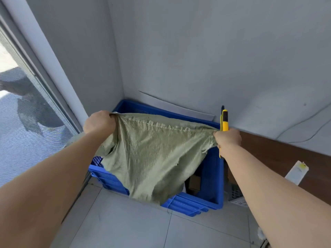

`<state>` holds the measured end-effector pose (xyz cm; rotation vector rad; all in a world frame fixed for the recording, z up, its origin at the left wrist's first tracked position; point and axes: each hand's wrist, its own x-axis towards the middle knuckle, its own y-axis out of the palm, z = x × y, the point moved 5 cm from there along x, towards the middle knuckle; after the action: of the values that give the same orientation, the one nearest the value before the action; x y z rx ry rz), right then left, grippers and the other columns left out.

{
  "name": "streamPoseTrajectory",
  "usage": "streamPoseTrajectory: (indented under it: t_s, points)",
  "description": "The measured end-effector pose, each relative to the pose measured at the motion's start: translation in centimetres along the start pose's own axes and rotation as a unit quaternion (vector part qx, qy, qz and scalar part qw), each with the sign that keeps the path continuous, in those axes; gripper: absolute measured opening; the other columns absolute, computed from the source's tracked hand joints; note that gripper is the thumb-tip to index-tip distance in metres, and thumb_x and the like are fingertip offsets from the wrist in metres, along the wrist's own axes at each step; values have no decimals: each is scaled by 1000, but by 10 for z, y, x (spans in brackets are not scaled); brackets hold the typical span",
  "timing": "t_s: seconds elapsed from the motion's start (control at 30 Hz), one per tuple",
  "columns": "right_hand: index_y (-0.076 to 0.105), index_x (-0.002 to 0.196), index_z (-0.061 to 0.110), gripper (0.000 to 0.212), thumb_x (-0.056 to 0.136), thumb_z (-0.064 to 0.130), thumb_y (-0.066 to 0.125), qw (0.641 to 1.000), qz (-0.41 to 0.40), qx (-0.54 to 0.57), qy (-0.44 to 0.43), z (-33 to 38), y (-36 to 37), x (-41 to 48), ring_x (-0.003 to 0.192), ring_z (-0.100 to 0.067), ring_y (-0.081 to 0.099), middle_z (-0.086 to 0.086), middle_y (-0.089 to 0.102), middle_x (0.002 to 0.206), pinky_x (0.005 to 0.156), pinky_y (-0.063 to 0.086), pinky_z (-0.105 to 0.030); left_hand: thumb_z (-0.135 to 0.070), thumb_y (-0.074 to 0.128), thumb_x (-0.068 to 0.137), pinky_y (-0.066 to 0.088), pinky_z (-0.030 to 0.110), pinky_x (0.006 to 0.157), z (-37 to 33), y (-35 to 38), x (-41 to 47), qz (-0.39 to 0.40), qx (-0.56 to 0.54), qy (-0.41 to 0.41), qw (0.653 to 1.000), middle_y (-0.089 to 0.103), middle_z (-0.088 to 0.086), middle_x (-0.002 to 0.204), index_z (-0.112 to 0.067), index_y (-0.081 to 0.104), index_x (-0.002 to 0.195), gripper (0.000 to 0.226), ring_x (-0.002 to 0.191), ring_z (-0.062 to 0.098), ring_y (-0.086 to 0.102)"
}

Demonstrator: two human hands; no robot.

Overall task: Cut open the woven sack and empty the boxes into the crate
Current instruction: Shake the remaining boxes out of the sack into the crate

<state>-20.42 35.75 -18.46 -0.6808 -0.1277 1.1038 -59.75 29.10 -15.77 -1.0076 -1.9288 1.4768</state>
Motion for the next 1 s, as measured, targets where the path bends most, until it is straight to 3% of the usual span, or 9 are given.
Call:
streamPoseTrajectory:
  t_s: [0.1,0.17,0.23,0.3,0.47,0.6,0.73,0.87,1.0]
  points:
    - [49,70,13,19,83,11,62,998,-18,64,-9,22,-2,8,63,-26,49,-14,53,76,56,41,-34,-21,37,93,49,35,76,-3,-6,7,1,-53,-14,998,67,19,97,-8,65,100,32,86,38,65]
    - [44,66,16,26,83,10,62,994,-17,112,-9,37,-2,12,62,-24,44,-11,49,71,57,39,-35,-22,39,93,55,36,77,-8,-9,15,15,-179,-47,983,69,18,88,-7,64,83,31,74,34,68]
    - [43,65,16,28,82,9,63,990,-18,142,-12,52,-4,15,63,-24,44,-7,45,65,59,41,-36,-25,43,95,60,48,75,-14,-7,23,44,-340,-81,936,70,23,86,-8,60,73,33,66,36,71]
    - [44,65,18,29,82,9,65,986,-18,166,-20,63,-6,18,65,-24,46,-3,44,64,61,43,-36,-26,47,95,60,53,72,-24,-8,27,61,-436,-94,893,69,27,92,-8,60,78,28,62,36,72]
    - [45,65,19,30,82,11,68,974,-21,218,-60,96,-12,16,68,-24,50,0,48,64,66,46,-37,-22,49,98,61,41,73,-55,-35,34,35,-531,-75,843,68,8,80,-18,61,74,27,69,31,72]
    - [45,66,20,29,82,12,67,962,-31,252,-99,136,-20,16,68,-24,52,-3,50,67,66,50,-38,-18,45,99,60,33,67,-78,-71,46,5,-592,-37,805,68,8,84,-14,62,81,25,68,27,72]
    - [46,66,20,27,82,11,66,968,-15,229,-99,132,-9,14,70,-23,53,-2,50,67,72,54,-39,-17,44,99,61,29,57,-79,-71,46,9,-561,-24,827,67,7,82,-8,62,94,20,60,22,71]
    - [47,66,19,25,79,9,67,976,23,210,-53,96,7,17,69,-24,50,-4,49,66,66,49,-38,-24,45,100,62,35,60,-52,-39,39,44,-507,-68,858,64,7,78,-8,62,98,24,66,24,68]
    - [46,66,17,28,79,7,69,978,32,205,-11,71,15,20,68,-24,46,-7,46,65,61,42,-36,-17,41,99,59,41,70,-25,-15,36,72,-432,-116,892,56,7,73,-8,61,102,22,63,21,58]
